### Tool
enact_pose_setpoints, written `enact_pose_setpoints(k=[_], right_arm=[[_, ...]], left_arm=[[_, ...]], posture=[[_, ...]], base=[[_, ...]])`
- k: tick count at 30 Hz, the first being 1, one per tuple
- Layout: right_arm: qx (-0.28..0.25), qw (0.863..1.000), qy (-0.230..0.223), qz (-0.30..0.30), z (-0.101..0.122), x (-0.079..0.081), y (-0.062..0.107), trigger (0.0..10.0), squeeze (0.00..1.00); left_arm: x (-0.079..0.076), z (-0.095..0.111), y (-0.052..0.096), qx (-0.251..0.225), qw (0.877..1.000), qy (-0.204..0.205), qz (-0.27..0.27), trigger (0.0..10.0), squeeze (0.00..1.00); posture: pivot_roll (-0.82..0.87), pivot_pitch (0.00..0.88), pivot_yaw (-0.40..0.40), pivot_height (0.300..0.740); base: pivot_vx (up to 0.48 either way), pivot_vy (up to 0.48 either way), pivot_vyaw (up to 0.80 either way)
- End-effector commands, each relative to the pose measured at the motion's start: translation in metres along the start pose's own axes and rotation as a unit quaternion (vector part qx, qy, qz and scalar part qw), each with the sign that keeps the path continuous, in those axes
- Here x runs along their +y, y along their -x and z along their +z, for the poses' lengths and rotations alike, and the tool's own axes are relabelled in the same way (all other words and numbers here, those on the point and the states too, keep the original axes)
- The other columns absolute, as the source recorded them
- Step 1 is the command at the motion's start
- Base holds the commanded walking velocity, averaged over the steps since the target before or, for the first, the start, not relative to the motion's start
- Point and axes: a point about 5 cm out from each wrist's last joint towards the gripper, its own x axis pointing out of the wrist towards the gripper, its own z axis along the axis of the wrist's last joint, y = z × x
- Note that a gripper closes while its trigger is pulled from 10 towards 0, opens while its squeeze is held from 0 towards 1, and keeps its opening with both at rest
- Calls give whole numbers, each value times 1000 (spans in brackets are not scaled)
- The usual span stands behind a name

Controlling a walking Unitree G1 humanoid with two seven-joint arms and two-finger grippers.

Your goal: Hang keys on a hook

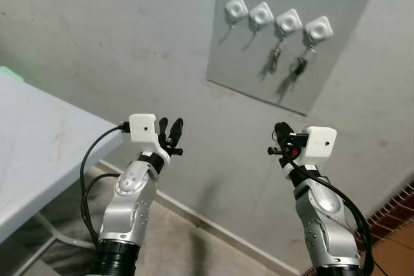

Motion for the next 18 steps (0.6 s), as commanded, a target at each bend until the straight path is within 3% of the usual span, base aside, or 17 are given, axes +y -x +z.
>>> enact_pose_setpoints(k=[1,12,18], right_arm=[[-13,1000,4,12,8,3,-4,10000,0],[-14,1000,2,21,8,5,-4,10000,0],[-14,999,3,29,9,5,-4,10000,0]], left_arm=[[-1,6,-2,-9,1000,2,-1,10000,0],[-1,6,-2,-11,1000,3,5,10000,0],[-5,8,-3,-19,1000,2,9,10000,0]], posture=[[137,0,-86,740],[138,0,-87,740],[139,0,-89,740]], base=[[469,0,0],[455,0,0],[0,0,0]])
